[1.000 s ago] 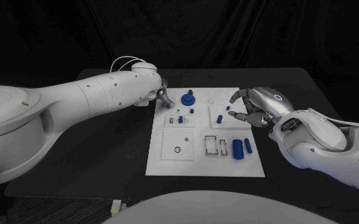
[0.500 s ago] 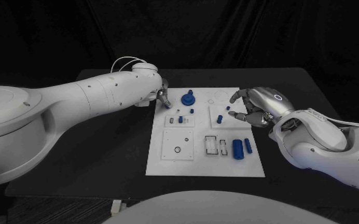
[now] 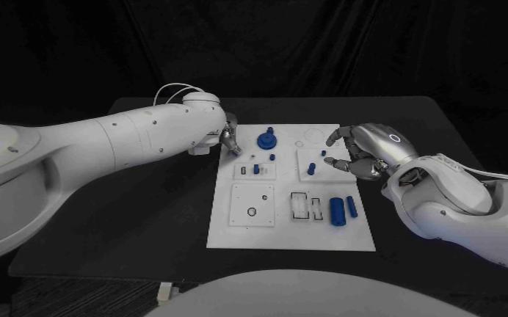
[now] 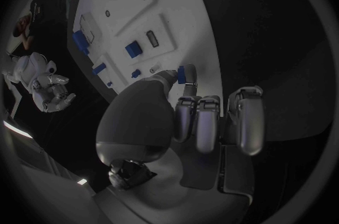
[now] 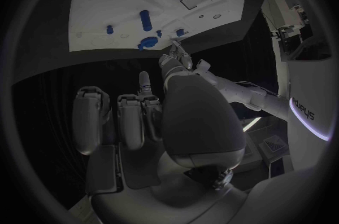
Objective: Assemble the parts on the task board
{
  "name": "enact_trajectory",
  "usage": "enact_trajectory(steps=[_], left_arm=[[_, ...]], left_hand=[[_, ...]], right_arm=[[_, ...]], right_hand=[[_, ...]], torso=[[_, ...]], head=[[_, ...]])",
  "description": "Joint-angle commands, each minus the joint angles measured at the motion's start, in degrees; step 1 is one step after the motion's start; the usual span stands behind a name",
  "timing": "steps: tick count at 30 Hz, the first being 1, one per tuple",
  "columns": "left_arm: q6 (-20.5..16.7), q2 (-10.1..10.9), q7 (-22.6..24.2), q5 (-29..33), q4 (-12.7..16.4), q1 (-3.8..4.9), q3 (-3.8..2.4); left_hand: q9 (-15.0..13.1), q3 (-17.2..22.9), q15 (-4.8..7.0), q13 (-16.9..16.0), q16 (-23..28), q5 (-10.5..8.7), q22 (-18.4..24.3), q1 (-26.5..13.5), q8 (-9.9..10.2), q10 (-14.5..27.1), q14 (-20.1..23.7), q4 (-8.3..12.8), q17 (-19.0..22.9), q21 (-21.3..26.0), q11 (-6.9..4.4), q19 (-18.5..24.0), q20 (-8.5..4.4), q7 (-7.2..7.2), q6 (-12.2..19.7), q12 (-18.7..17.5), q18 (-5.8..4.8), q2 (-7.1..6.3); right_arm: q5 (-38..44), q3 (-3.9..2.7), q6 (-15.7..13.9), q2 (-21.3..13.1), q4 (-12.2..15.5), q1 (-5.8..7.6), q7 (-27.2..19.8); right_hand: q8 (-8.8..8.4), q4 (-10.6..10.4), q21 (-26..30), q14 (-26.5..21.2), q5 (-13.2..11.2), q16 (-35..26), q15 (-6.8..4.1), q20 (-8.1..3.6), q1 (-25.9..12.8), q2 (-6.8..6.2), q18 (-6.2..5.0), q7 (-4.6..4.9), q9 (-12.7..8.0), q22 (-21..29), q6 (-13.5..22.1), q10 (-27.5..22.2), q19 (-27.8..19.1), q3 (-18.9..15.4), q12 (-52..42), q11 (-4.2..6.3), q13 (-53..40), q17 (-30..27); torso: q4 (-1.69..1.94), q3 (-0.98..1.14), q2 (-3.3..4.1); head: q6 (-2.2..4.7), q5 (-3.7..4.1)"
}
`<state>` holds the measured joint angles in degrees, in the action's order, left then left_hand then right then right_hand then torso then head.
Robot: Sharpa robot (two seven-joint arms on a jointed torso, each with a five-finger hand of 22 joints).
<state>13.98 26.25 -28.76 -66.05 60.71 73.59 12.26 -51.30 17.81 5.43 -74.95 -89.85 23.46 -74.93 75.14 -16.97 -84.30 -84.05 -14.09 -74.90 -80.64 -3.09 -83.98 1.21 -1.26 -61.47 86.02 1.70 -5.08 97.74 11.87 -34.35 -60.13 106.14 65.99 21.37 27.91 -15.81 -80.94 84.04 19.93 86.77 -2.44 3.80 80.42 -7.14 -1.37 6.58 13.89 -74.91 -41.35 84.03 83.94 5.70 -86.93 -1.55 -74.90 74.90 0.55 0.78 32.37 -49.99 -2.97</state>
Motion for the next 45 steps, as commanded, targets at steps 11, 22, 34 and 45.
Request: enact_trajectory(steps=[11, 22, 34, 45], left_arm=[[-5.34, 8.74, -8.0, 5.98, 17.73, 5.62, -0.11], [-5.19, 10.78, -9.56, 6.12, 21.5, 3.65, -0.06], [-6.24, 10.67, -9.44, 6.12, 21.5, 1.09, -0.05], [-7.3, 9.6, -8.25, 6.12, 20.7, 0.0, -0.05]], left_hand=[[-1.08, 8.52, 0.14, -10.28, -0.15, -4.37, -11.93, -4.77, -0.68, -2.94, -5.95, 5.85, -15.1, 0.85, -0.01, -0.59, -0.22, 0.33, -0.01, -1.37, 0.65, -0.06], [-1.03, 7.14, -0.04, -9.22, -0.15, -5.38, -11.57, -7.38, -0.14, -2.2, -5.95, 4.26, -15.1, 2.14, 0.2, 0.11, -0.1, 0.12, 0.68, -2.65, 0.92, 0.73], [-0.8, 5.02, -0.32, -8.64, 0.03, -7.47, -11.3, -9.96, 0.4, -1.67, -5.84, 2.08, -14.88, 3.17, 0.5, 0.66, 0.16, -0.15, 0.84, -3.4, 1.12, 1.69], [-0.71, 3.85, -0.43, -8.5, 0.13, -7.87, -11.25, -11.01, 0.63, -1.53, -5.76, 1.0, -14.75, 3.38, 0.63, 0.75, 0.27, -0.29, 0.91, -3.58, 1.16, 2.02]], right_arm=[[-0.31, -0.02, -0.31, 0.28, -0.41, -0.22, 0.48], [-0.86, -0.02, -0.15, 0.38, -0.66, -0.71, 0.49], [-1.04, -0.02, -0.21, 0.39, -0.58, -0.81, 0.44], [-1.05, -0.02, -0.32, 0.28, -0.44, -0.83, 0.43]], right_hand=[[0.18, -0.17, 0.45, 4.01, 0.36, -0.27, 0.23, 0.2, 0.11, 0.35, -1.05, 0.03, -0.12, -11.88, -0.63, 3.43, 1.69, 0.19, 0.4, -0.24, -9.72, 4.89], [0.15, -0.08, 0.58, 3.99, 0.45, -0.3, 0.22, 0.2, 0.32, 0.42, -1.08, 0.04, -0.21, -11.84, -0.71, 3.41, 1.63, 0.28, 0.43, -0.23, -9.7, 4.8], [0.11, 0.02, 0.62, 3.99, 0.58, -0.3, 0.22, 0.2, 0.53, 0.46, -1.09, 0.04, -0.29, -11.83, -0.75, 3.39, 1.61, 0.36, 0.44, -0.23, -9.68, 4.81], [0.09, 0.08, 0.61, 3.99, 0.67, -0.3, 0.22, 0.2, 0.65, 0.48, -1.09, 0.04, -0.33, -11.83, -0.78, 3.38, 1.62, 0.4, 0.46, -0.23, -9.66, 4.83]], torso=[[0.01, -0.02, -0.13], [-0.06, 0.04, -0.15], [0.05, -0.02, 0.08], [0.02, -0.02, 0.04]], head=[[-0.01, -0.32], [-0.01, -0.75], [-0.01, -0.74], [-0.01, -0.52]])
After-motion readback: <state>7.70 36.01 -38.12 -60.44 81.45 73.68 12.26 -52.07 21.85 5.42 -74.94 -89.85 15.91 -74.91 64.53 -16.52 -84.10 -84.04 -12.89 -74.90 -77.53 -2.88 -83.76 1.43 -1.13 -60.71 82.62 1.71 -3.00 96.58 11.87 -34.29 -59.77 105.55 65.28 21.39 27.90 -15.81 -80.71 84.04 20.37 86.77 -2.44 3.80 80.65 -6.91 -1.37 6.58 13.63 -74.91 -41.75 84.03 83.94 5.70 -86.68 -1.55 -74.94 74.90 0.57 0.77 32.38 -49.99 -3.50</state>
